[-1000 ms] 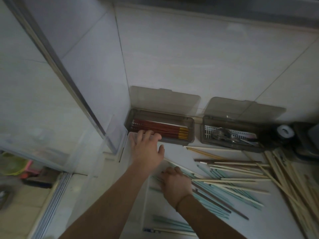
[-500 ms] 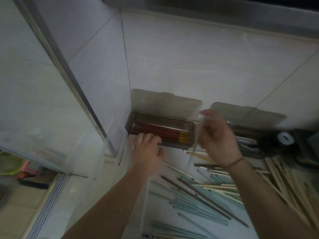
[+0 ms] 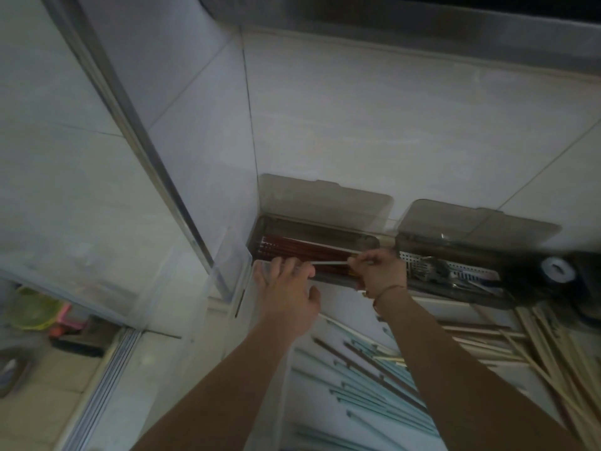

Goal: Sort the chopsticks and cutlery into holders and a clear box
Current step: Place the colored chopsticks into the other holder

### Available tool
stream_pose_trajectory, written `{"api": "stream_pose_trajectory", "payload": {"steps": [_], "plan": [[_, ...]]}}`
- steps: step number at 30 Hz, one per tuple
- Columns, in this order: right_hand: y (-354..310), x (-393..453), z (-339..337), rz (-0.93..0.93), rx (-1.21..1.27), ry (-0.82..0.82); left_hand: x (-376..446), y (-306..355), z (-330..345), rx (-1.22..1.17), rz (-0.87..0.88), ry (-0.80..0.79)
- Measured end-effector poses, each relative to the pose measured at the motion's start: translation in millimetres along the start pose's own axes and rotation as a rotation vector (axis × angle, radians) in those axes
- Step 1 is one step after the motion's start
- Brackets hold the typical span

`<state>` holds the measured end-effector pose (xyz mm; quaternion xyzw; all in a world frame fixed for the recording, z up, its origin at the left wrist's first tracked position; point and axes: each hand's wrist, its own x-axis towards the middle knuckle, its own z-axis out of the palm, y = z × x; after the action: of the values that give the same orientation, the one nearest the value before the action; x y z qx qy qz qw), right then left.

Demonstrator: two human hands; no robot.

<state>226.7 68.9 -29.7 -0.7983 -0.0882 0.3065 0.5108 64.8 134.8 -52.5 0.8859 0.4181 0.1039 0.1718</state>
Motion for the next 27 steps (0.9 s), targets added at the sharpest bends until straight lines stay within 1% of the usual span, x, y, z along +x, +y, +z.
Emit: {"api": "stream_pose_trajectory", "payload": {"steps": [2, 4, 7, 10, 13, 15, 17, 21, 24, 27], "plan": [[1.4, 7.5, 5.7, -0.026, -0.183, -0.037, 0.3, 0.4, -0.4, 0.011, -0.005, -0.007], [5.7, 17.1, 6.1, -0.095, -0.359, -0.067, 0.0, 1.0, -1.0, 0.009, -0.008, -0.01], [7.5, 14.5, -5.5, -0.194, -0.511, -0.089, -0.6, 0.1, -1.5, 0.007, 0.001, -0.01], [6.6, 10.3, -23.5, -0.299, -0.558, -0.04, -0.3, -0.4, -1.3, 0.006, 0.006, -0.015], [6.4, -3.3, -38.3, -0.383, -0.522, 0.054, 0.6, -0.7, -0.4, -0.009, 0.006, 0.0], [15.4, -18.6, -43.9, -0.476, -0.523, 0.085, 0.6, -0.5, 1.2, -0.003, 0.0, -0.005], [32.1, -40.0, -44.2, -0.598, -0.595, 0.042, 0.2, -0.3, 2.8, 0.003, 0.0, 0.002], [76.6, -76.8, -28.3, -0.772, -0.882, -0.203, 0.4, 0.1, 3.0, 0.019, -0.002, 0.007], [98.0, -97.7, -9.4, -0.86, -1.095, -0.235, 0.2, 1.4, 3.2, 0.032, -0.018, 0.003], [107.6, -114.4, 11.6, -0.815, -1.208, -0.231, -0.2, 1.0, 4.0, 0.047, -0.016, 0.01]]}}
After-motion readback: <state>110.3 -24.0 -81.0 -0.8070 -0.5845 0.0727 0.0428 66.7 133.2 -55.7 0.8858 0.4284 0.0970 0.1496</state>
